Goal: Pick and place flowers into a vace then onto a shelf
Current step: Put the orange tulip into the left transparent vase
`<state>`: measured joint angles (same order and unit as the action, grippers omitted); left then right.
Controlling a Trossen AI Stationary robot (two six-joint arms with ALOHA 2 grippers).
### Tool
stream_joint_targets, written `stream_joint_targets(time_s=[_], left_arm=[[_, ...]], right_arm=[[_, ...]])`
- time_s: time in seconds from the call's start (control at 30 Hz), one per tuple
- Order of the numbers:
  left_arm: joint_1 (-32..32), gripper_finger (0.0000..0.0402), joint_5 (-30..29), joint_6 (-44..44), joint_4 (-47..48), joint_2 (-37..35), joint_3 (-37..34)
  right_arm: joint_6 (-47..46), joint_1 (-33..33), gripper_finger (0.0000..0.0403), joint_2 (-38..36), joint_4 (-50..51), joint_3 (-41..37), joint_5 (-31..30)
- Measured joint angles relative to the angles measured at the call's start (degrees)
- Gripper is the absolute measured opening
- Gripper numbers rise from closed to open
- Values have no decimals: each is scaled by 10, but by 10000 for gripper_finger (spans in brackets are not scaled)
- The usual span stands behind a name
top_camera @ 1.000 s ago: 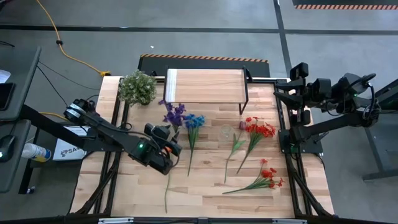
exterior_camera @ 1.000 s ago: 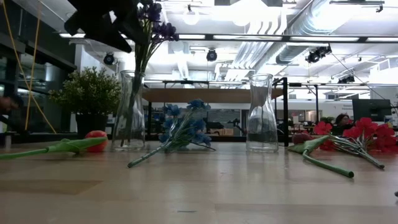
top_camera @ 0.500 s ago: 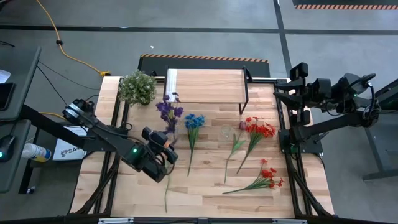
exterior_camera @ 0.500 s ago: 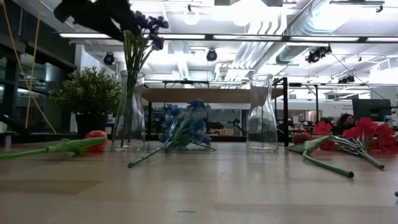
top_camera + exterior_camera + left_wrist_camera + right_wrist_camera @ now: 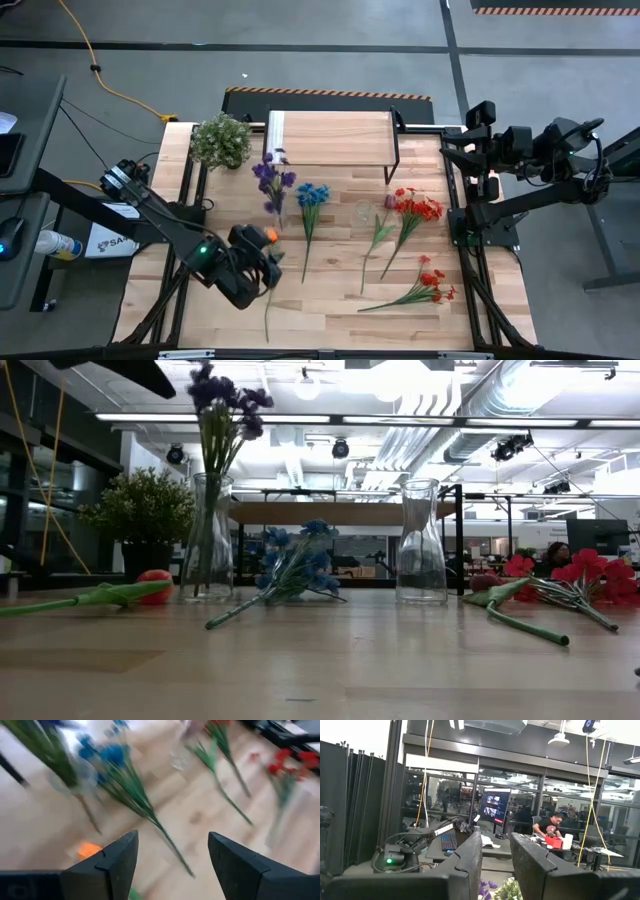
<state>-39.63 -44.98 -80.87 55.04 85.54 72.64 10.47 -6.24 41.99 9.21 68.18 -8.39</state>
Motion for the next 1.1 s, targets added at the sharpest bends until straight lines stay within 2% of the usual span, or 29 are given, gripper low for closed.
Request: stream_joint_targets(time_s=[0.23,0.57,0.83,1.1], left_arm=[[-25,272,82,-29,-74,0,0],[-59,269,84,-82,-145,0,0],[-62,273,87,-110,-195,7,0],[-62,262,170,-222,-178,21,1]], right_arm=[[0,0,94,0,0,0,0],[-1,0,94,0,0,0,0],[-1,0,94,0,9,0,0],[-1,0,94,0,26,0,0]])
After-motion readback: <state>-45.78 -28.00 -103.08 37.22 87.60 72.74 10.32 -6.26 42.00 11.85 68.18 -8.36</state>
